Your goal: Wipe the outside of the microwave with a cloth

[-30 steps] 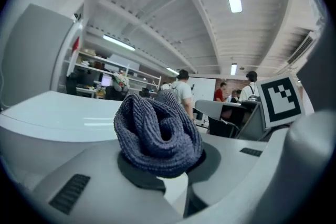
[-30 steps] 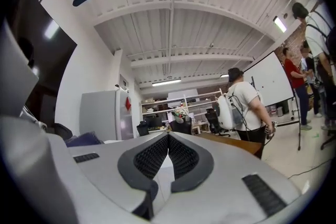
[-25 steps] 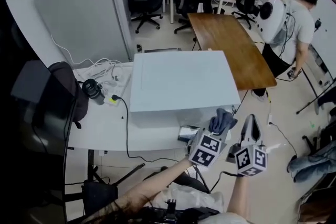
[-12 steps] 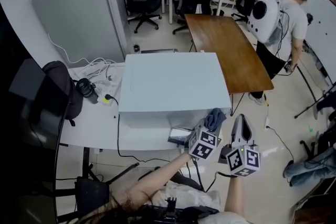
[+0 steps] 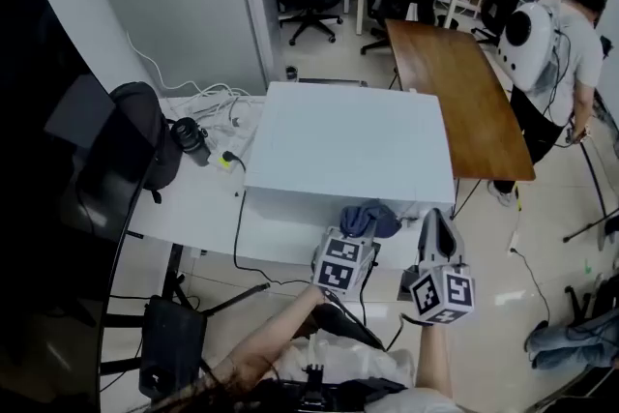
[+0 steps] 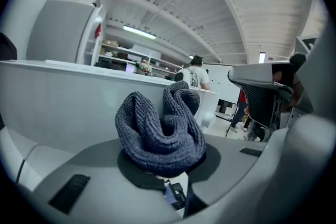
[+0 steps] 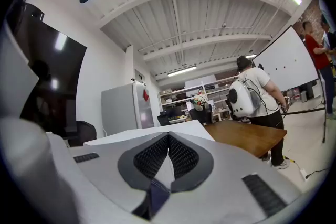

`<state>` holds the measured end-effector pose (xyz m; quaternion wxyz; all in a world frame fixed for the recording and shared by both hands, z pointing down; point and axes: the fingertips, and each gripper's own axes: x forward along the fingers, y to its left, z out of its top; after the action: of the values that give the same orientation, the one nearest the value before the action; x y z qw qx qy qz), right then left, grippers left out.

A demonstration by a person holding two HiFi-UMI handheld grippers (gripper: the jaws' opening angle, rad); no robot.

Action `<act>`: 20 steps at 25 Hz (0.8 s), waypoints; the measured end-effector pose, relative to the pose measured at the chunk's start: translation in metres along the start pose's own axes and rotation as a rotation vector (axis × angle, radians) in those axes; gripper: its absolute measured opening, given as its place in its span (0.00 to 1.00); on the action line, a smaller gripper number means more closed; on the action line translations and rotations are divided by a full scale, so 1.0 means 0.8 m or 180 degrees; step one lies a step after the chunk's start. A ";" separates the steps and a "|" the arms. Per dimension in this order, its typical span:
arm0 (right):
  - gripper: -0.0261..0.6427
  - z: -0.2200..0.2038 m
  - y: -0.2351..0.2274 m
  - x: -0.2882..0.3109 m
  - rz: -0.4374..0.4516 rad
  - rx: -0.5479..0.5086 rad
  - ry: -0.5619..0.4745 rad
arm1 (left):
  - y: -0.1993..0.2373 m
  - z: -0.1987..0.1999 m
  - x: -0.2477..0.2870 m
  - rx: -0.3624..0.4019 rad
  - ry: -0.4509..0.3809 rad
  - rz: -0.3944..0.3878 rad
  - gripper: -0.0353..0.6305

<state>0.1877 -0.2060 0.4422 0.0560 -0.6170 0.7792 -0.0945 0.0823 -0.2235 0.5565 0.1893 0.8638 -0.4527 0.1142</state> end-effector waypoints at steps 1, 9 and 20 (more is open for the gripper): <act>0.07 -0.002 0.007 0.003 0.0053 0.0007 0.0008 | 0.014 -0.002 -0.009 -0.0032 0.0012 0.0060 0.14; 0.07 -0.017 0.054 0.023 0.0291 0.0047 0.0059 | 0.159 -0.034 -0.092 -0.0078 0.0052 0.0804 0.14; 0.07 -0.015 0.083 0.018 0.0343 0.0037 0.0060 | 0.254 -0.054 -0.161 -0.0299 -0.0009 0.1452 0.14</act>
<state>0.1188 -0.2044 0.4403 0.0573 -0.5729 0.8113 -0.1017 -0.1590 -0.2153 0.5932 0.1979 0.7295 -0.6413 0.1316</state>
